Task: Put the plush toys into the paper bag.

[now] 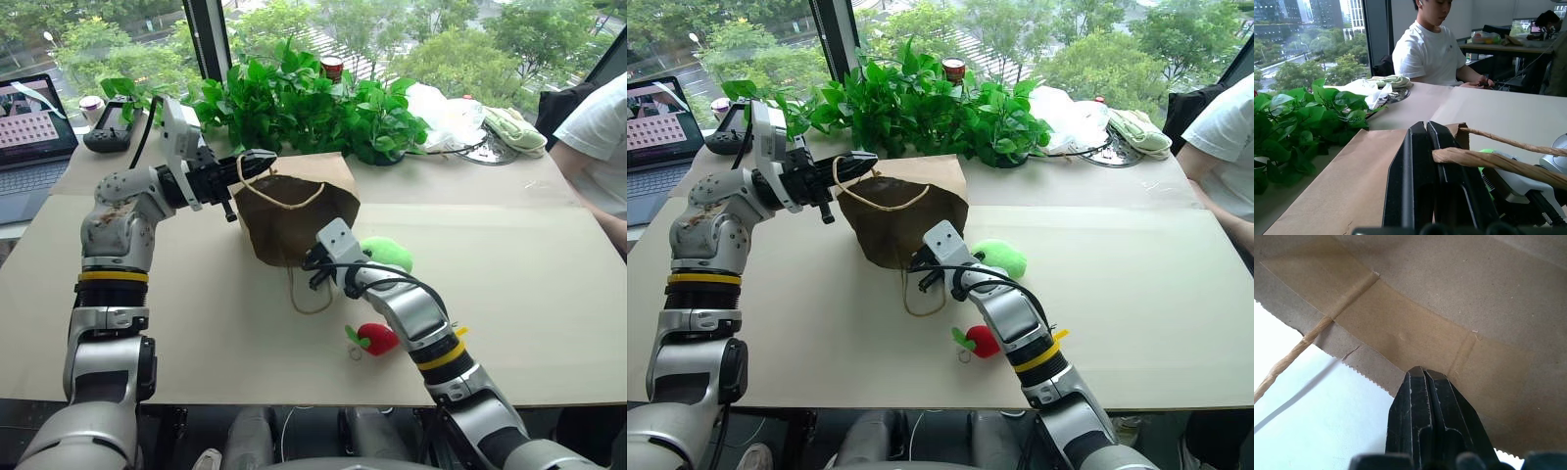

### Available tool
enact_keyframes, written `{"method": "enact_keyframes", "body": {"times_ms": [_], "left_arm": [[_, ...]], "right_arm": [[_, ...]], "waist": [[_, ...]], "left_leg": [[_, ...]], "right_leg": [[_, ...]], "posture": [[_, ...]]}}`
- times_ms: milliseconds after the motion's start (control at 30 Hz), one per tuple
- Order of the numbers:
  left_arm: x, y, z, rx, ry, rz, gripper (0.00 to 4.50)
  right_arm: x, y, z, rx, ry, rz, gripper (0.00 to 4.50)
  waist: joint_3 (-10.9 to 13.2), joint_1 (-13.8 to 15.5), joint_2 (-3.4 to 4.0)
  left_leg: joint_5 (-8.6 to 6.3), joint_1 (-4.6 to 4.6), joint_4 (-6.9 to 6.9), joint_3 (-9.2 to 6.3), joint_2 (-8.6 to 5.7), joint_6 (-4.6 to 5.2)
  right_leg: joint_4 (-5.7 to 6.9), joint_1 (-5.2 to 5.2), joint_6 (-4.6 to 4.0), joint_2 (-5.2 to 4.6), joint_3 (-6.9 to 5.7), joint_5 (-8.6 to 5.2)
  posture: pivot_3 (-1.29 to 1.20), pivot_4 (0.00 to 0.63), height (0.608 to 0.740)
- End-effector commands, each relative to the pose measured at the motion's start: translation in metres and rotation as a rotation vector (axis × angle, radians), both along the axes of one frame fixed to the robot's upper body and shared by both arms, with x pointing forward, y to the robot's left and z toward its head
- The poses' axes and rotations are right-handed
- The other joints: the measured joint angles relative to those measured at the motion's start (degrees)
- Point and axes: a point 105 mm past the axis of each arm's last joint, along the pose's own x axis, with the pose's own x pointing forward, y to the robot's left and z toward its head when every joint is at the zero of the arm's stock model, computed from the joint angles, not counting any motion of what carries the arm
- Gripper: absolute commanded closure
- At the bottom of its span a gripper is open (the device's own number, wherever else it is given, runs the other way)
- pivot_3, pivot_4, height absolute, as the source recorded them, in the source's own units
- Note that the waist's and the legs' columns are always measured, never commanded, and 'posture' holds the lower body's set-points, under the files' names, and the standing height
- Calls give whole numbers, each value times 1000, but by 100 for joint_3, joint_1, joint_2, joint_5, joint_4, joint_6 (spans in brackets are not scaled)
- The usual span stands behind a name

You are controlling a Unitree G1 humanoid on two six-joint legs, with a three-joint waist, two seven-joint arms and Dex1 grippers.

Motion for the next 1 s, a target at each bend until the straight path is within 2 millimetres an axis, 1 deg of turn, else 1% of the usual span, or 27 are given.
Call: {"method": "enact_keyframes", "body": {"times_ms": [33, 67, 200, 233, 267, 333, 400, 467, 567, 667, 700, 767, 800, 900, 933, 1000], "left_arm": [[-8, -7, 8, 8, -48, -32, 4500], [-8, -7, 8, 7, -46, -32, 4500], [-5, -5, 7, -8, -34, -13, 4500], [-4, -5, 6, -9, -31, -10, 4500], [-4, -5, 5, -9, -30, -9, 4500], [-4, -5, 4, -9, -27, -10, 4500], [-3, -5, 3, -11, -24, -8, 4500], [-3, -5, 3, -12, -23, -6, 4500], [-3, -5, 3, -15, -22, -7, 4500], [-3, -5, 1, -10, -22, -9, 4500], [-3, -5, 1, -10, -21, -8, 4500], [-3, -5, 1, -11, -20, -8, 4500], [-3, -5, 1, -11, -20, -8, 4500], [-3, -5, 2, -8, -24, -8, 4500], [-3, -5, 2, -7, -25, -8, 4500], [-3, -5, 2, -8, -26, -8, 4500]], "right_arm": [[1, -8, 13, 51, 2, -37, 4457], [-2, -9, 26, 80, -22, -22, 4457], [-14, -13, 57, 129, -98, 44, 4457], [-19, -17, 69, 169, -116, 57, 4457], [-22, -19, 77, 196, -126, 65, 4457], [-29, -25, 87, 221, -138, 75, 4457], [-32, -39, 99, 259, -147, 58, 4457], [-33, -51, 106, 281, -149, 34, 4457], [-29, -85, 102, 207, -138, -51, 3661], [-25, -106, 95, 167, -110, -103, 2620], [-24, -112, 88, 143, -85, -122, 2344], [-24, -118, 78, 100, -46, -135, 1589], [-26, -119, 73, 80, -27, -129, 1340], [-32, -117, 54, 59, 46, -105, 232], [-34, -116, 50, 56, 59, -99, 39], [-33, -117, 45, 43, 70, -110, 39]], "waist": [[0, 5, 0], [0, 9, 0], [1, 15, 0], [1, 14, 0], [1, 15, 0], [1, 15, 0], [1, 12, 0], [1, 14, 0], [1, 15, 0], [1, 24, 0], [1, 22, 0], [1, 6, 0], [1, -4, 1], [1, 0, 1], [1, -1, 1], [1, -2, 1]], "left_leg": [[0, 0, 0, 0, 0, 0], [0, -1, 0, 0, 0, 0], [0, -24, 1, -1, 0, -1], [0, -24, 0, -1, 0, -1], [0, -24, 0, -1, 0, -1], [0, -24, -4, -3, 0, 0], [0, -23, -5, -3, 0, 0], [0, -23, -5, -3, 0, 0], [0, -23, -4, -3, -1, 0], [0, -23, -5, -3, -2, 0], [0, -23, -5, -3, -2, 0], [0, -23, -7, -3, -2, 0], [0, -23, -7, -3, -2, 0], [0, -20, -12, -4, -2, 0], [0, -20, -13, -4, -2, 0], [0, -21, -12, -4, -3, 0]], "right_leg": [[0, -1, 0, 0, 0, 0], [0, -1, 0, 0, 0, 0], [-3, -18, 0, -1, -2, 0], [-4, -18, 0, -1, -2, 0], [-5, -17, 0, -1, -2, 0], [-6, -17, 0, -1, -5, 0], [-7, -17, 0, -1, -5, 0], [-8, -17, 0, -1, -4, 0], [-9, -15, 0, -1, -4, 0], [-12, -14, 0, -2, -4, 0], [-13, -15, 0, -2, -4, 0], [-13, -16, 0, -1, -2, 0], [-13, -16, 0, -1, -2, 0], [-14, -16, -1, 0, -1, -1], [-13, -16, -1, 0, 0, -1], [-14, -16, -1, 0, 0, -1]], "posture": [[0, 150, 740], [0, 150, 740], [0, 150, 740], [0, 150, 740], [0, 150, 740], [0, 150, 740], [0, 150, 740], [0, 150, 740], [0, 150, 740], [0, 150, 740], [0, 150, 740], [0, 150, 740], [0, 150, 740], [0, 150, 740], [0, 150, 740], [0, 150, 740]]}}
